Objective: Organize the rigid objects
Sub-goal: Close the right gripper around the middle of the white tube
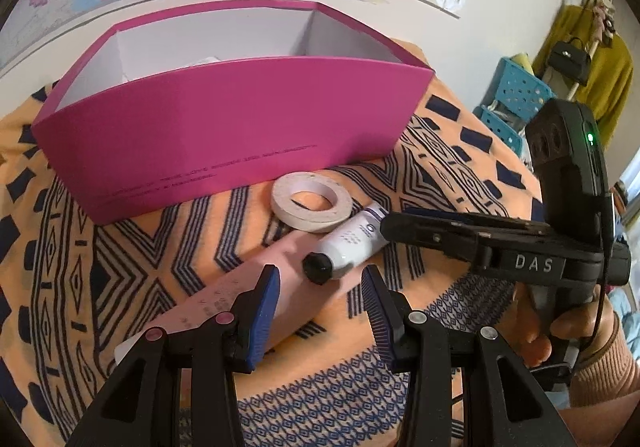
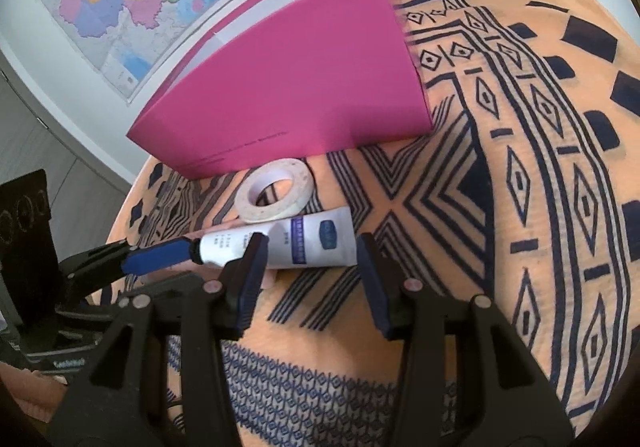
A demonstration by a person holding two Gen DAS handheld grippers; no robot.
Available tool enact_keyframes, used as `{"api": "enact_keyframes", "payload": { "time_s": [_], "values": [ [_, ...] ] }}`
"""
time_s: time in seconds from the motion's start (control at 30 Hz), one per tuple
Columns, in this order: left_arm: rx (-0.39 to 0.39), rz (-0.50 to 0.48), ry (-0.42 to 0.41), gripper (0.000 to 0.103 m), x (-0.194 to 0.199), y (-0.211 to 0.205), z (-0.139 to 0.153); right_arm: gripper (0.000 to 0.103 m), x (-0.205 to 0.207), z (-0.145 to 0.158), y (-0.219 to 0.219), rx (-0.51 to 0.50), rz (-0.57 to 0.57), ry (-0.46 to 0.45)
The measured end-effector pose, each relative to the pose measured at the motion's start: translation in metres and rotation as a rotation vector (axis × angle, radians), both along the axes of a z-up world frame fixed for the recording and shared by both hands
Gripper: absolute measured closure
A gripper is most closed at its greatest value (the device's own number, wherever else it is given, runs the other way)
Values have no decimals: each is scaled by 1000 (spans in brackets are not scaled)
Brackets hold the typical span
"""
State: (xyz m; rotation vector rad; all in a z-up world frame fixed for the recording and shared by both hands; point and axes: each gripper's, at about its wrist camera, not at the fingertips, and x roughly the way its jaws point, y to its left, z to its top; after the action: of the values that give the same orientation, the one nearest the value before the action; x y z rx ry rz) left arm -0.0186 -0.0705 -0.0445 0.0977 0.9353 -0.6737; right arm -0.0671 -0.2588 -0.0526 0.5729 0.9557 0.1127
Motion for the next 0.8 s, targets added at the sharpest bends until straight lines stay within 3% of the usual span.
{"api": "enact_keyframes", "payload": {
  "time_s": [0.8],
  "values": [
    [-3, 0, -21, 73, 0, -2, 9, 50, 9, -2, 9, 25, 15, -17]
  ]
}}
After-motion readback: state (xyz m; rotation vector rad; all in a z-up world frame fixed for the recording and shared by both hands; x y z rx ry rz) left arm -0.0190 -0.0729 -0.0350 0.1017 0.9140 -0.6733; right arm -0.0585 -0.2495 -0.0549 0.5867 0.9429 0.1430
